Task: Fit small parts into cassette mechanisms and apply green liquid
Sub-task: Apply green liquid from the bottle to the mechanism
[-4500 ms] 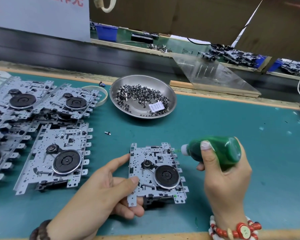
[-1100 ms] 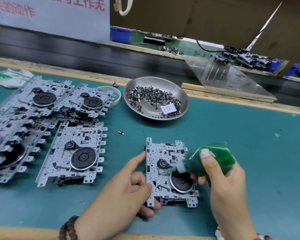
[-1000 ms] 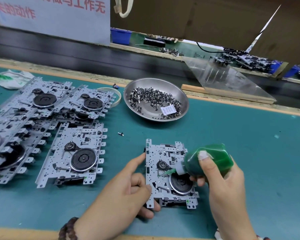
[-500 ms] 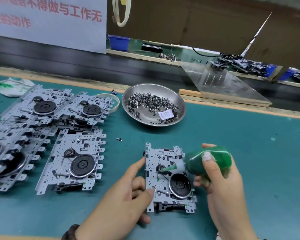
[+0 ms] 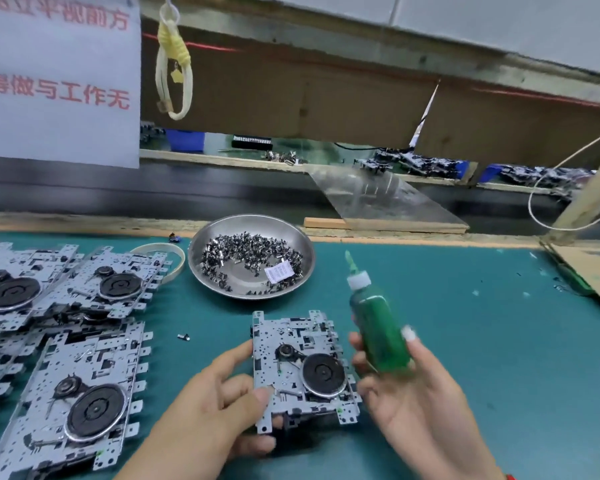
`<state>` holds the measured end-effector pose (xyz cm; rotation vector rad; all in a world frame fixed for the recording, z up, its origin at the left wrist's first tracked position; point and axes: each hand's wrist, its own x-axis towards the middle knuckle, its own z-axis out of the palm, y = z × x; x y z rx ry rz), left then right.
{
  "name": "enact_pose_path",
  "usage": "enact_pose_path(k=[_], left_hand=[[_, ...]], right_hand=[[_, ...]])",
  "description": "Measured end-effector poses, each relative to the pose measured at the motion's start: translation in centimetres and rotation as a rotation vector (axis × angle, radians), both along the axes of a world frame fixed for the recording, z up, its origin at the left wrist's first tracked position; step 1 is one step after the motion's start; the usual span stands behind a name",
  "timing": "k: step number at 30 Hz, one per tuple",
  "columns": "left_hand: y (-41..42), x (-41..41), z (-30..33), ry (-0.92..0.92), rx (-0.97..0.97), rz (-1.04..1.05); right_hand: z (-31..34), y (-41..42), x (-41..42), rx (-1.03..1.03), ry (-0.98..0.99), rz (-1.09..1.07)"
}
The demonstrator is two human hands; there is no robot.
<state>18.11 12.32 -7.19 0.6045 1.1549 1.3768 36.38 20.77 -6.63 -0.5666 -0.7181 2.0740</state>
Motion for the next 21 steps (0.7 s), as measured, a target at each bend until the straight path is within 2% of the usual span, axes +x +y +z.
enact_pose_path(k=[3,7,9,10,14,17,20,21], left_hand=[[2.3,0.7,1.2,0.013,-0.006,0.011],[4.9,0.7,2.6,0.03,0.013,0.041],[6.0,0.5,3.1,0.063,0.023,0.078],[6.5,0.3,3.4,0.08,0.023,0.096],[9.2,0.4,4.0,0.119,0.011,0.098],[11.1,0.9,4.5,0.131,0.032,0.098],[12.9,1.7,5.0,0.184,0.044,0.077],[13.7,2.0,5.1,0.182,0.042,0.068]], right_hand=[[0.3,1.6,1.4,0.275,-0.267,-0.14],[-1.5,3.4,2.6,0.496,-0.989,-0.245],[-1.3,3.6,2.6,0.569,-1.345,-0.172],[-1.0,3.6,2.3,0.6,-1.45,-0.143],[-0.5,2.8,2.7,0.73,-1.459,-0.11],[-0.9,3.3,4.4,0.508,-1.108,-0.148],[0.8,6.9,4.8,0.362,-1.02,-0.235],[1.9,8.5,4.6,0.328,-0.954,-0.341]])
